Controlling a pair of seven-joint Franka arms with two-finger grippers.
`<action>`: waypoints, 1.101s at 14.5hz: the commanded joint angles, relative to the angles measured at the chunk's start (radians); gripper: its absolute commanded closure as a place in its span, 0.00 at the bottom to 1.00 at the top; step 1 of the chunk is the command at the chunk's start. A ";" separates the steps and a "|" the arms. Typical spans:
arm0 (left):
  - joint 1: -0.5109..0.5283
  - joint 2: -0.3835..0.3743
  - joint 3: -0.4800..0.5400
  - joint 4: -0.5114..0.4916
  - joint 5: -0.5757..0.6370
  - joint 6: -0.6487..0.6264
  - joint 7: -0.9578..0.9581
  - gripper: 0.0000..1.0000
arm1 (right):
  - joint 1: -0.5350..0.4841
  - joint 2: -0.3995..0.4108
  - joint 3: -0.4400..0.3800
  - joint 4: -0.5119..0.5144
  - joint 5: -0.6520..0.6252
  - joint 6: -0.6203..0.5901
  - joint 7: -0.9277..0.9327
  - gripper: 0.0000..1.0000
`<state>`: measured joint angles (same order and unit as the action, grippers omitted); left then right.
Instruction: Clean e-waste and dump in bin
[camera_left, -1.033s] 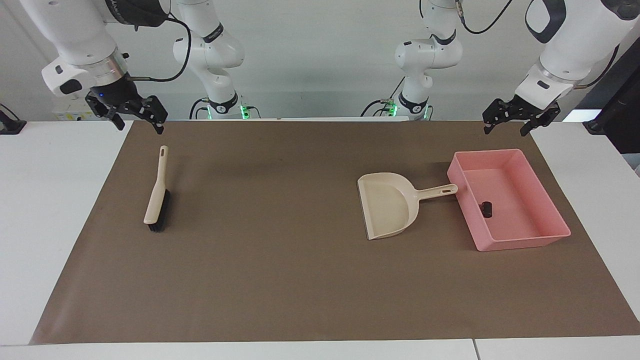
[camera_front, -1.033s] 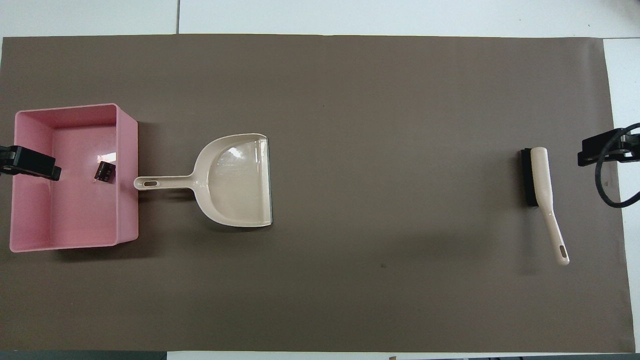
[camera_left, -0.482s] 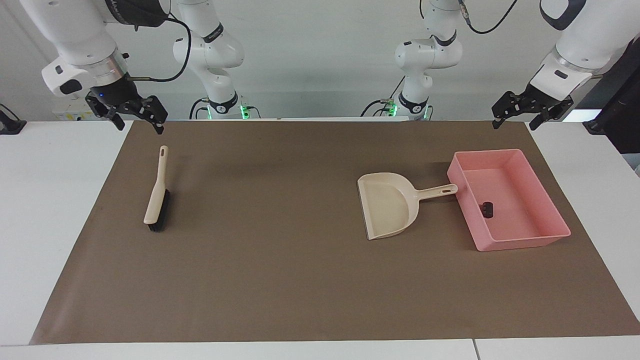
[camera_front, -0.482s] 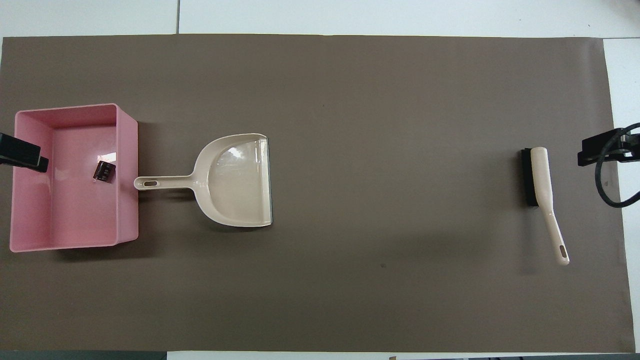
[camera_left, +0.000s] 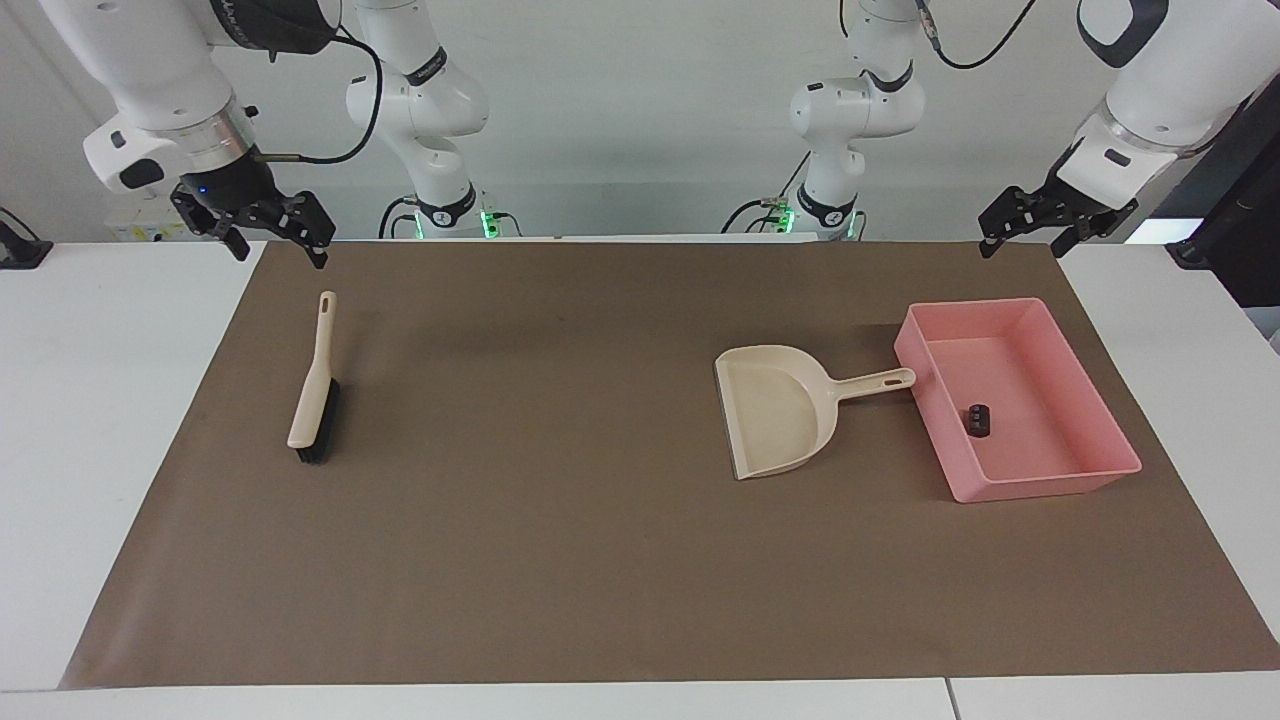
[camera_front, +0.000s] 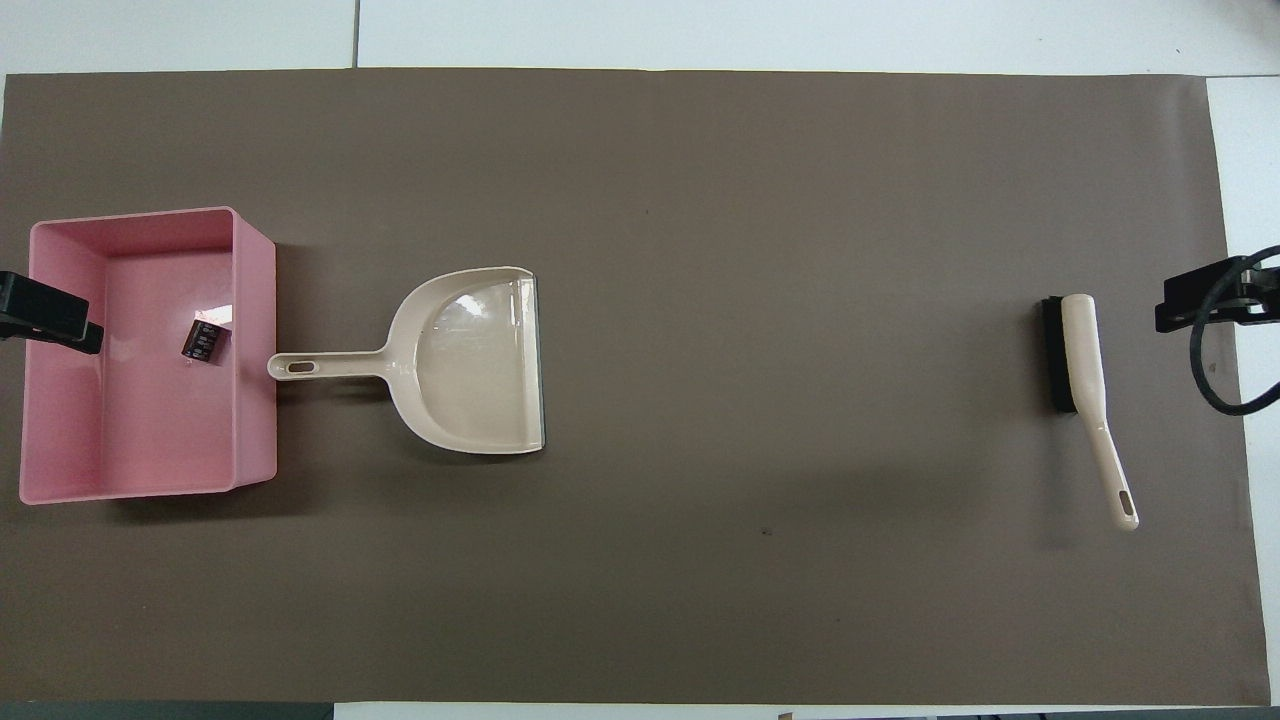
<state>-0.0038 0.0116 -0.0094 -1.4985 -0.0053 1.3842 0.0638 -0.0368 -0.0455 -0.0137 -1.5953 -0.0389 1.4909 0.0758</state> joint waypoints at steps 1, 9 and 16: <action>0.015 -0.022 -0.001 -0.029 -0.007 0.080 -0.001 0.01 | -0.017 0.004 0.011 0.011 0.022 -0.011 -0.017 0.00; 0.021 -0.025 -0.001 -0.051 -0.007 0.108 -0.001 0.01 | -0.018 0.003 0.011 0.009 0.022 -0.011 -0.019 0.00; 0.021 -0.025 -0.001 -0.051 -0.007 0.110 -0.001 0.01 | -0.018 0.003 0.011 0.009 0.022 -0.011 -0.019 0.00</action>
<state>0.0076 0.0113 -0.0084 -1.5165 -0.0053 1.4728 0.0638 -0.0368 -0.0455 -0.0137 -1.5953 -0.0389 1.4909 0.0758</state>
